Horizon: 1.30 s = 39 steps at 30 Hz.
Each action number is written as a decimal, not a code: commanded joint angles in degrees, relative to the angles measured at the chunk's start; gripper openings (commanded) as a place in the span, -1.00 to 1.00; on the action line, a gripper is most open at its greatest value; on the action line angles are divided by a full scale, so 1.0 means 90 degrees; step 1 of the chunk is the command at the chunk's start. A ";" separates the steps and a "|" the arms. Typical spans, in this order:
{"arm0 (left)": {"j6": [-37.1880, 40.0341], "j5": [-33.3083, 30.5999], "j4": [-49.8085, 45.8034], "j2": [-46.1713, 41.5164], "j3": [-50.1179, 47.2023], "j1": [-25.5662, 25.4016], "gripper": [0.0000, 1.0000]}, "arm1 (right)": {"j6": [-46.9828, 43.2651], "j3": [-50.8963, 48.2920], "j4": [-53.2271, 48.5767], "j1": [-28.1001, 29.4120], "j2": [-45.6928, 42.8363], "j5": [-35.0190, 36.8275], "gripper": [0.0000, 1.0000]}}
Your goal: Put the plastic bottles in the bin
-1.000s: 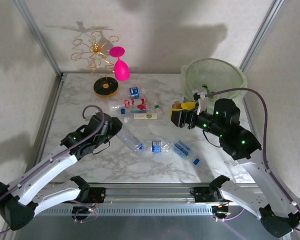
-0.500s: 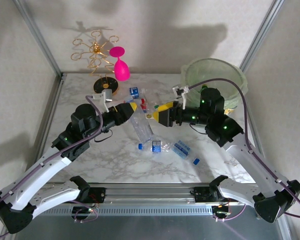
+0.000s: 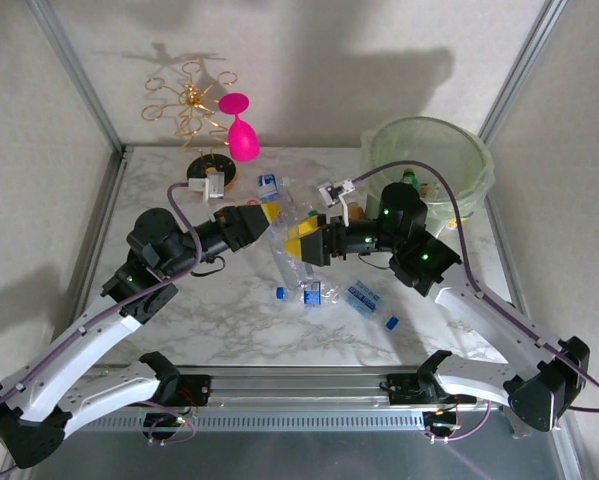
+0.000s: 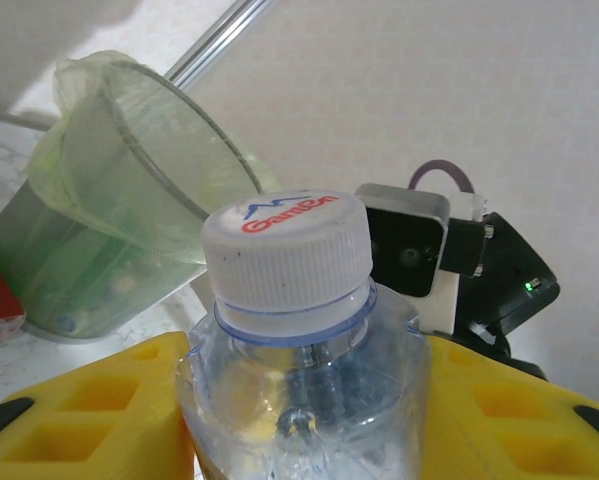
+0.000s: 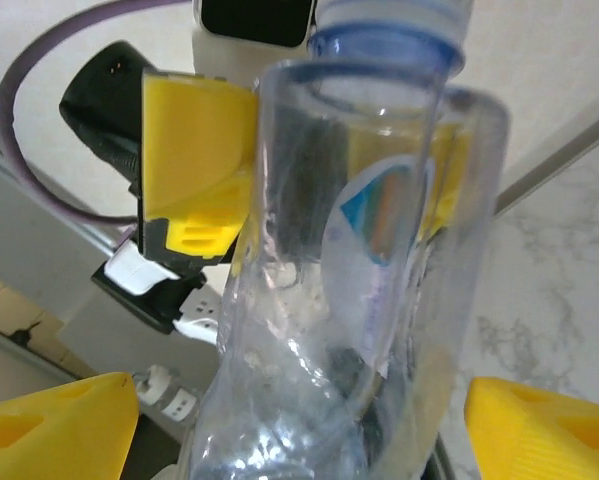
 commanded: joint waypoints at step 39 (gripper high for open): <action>0.1434 -0.2239 -0.2071 0.0083 0.0913 -0.0217 0.65 | -0.1457 0.1899 -0.3664 -0.1262 -0.0223 0.3860 -0.08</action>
